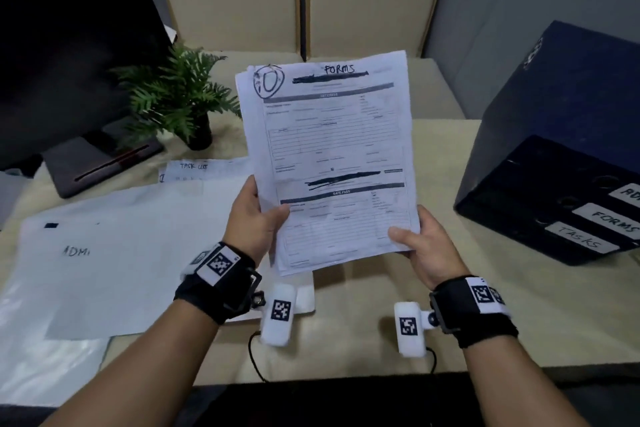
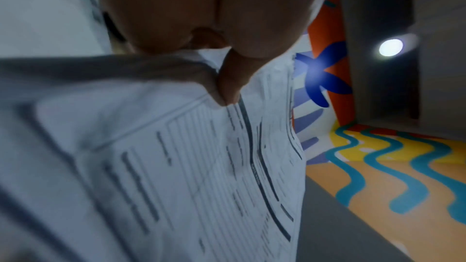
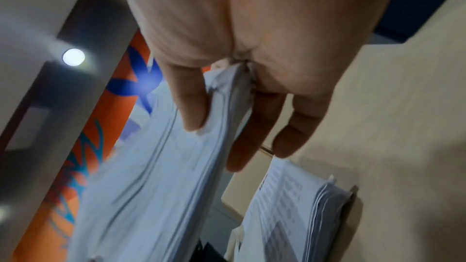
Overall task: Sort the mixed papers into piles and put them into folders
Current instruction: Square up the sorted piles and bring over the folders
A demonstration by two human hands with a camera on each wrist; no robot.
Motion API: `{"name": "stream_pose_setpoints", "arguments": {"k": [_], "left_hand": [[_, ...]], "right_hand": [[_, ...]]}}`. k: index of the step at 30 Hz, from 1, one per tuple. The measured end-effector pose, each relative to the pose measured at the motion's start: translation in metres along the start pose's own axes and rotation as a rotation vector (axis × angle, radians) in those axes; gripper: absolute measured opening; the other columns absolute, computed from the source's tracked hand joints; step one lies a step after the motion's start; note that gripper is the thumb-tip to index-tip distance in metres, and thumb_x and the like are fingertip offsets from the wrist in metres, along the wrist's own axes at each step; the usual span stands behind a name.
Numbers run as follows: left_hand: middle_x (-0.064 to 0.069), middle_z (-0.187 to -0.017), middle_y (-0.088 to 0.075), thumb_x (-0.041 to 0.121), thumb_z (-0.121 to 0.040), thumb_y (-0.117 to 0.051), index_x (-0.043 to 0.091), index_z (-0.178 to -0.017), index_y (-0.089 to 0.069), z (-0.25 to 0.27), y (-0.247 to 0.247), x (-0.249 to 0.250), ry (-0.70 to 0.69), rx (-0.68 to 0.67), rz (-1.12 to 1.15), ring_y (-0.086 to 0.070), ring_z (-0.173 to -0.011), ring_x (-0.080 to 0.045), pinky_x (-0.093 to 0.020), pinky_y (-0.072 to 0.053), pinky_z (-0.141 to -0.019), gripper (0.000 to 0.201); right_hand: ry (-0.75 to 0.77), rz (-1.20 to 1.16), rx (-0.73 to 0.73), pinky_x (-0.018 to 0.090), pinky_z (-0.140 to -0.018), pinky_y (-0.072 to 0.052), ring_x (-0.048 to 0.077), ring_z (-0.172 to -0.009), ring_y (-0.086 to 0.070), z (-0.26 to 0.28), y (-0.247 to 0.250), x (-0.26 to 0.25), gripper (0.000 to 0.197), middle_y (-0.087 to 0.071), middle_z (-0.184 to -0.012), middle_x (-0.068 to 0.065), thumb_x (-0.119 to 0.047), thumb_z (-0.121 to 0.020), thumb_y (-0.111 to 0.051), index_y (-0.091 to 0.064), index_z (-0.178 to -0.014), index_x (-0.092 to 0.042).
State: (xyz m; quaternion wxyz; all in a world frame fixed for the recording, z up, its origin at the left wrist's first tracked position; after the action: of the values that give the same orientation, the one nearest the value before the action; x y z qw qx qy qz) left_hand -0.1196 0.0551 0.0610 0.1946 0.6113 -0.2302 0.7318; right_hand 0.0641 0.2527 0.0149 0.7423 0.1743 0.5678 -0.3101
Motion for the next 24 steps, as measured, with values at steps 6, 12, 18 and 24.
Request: {"name": "stream_pose_setpoints", "arguments": {"k": [6,12,18,24], "left_hand": [[0.009,-0.100,-0.067,-0.001,-0.073,-0.059,0.029,-0.103,-0.055,0.030,0.046,0.012,-0.128,-0.021,-0.117,-0.065,-0.089,-0.001,-0.020,-0.054,-0.077,0.043],[0.016,-0.096,-0.061,-0.014,-0.083,-0.051,0.030,-0.102,-0.052,0.043,0.002,-0.012,-0.123,-0.067,-0.156,-0.059,-0.082,0.010,-0.007,-0.046,-0.073,0.048],[0.006,-0.096,-0.056,-0.009,-0.090,-0.045,0.021,-0.109,-0.051,0.057,-0.070,-0.026,-0.177,-0.097,-0.319,-0.050,-0.091,-0.012,0.001,-0.036,-0.069,0.036],[-0.002,-0.100,-0.056,-0.004,-0.092,-0.042,0.006,-0.122,-0.051,0.061,-0.111,-0.085,-0.002,-0.112,-0.545,-0.056,-0.094,-0.025,-0.020,-0.036,-0.073,0.032]], "right_hand": [[0.059,0.012,0.004,0.056,-0.101,-0.045,0.038,-0.118,-0.058,0.017,-0.047,-0.010,0.064,-0.064,-0.125,0.017,-0.017,-0.069,-0.079,-0.053,-0.127,-0.007],[0.140,0.120,0.289,0.051,-0.102,-0.046,0.028,-0.112,-0.063,0.050,-0.006,-0.007,0.041,-0.069,-0.119,0.008,0.005,-0.083,-0.060,-0.061,-0.121,-0.011],[0.194,0.154,0.565,0.030,-0.088,-0.050,0.016,-0.098,-0.067,0.092,0.061,-0.001,0.032,-0.071,-0.104,-0.001,0.003,-0.081,-0.067,-0.065,-0.107,-0.015],[0.031,0.257,0.581,0.024,-0.083,-0.054,0.008,-0.089,-0.067,0.096,0.117,0.053,0.028,-0.070,-0.099,0.003,0.008,-0.079,-0.067,-0.064,-0.106,0.000]]}}
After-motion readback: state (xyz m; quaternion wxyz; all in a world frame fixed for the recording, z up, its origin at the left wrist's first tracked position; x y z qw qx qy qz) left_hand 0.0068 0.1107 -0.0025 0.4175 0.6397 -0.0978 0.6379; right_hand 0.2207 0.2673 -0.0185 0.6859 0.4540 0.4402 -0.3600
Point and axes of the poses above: each hand's wrist, its own z-axis away from the middle knuckle, its own y-axis out of the back of the hand, x = y × z, the point moved 8 cm from there along -z, towards the middle knuckle
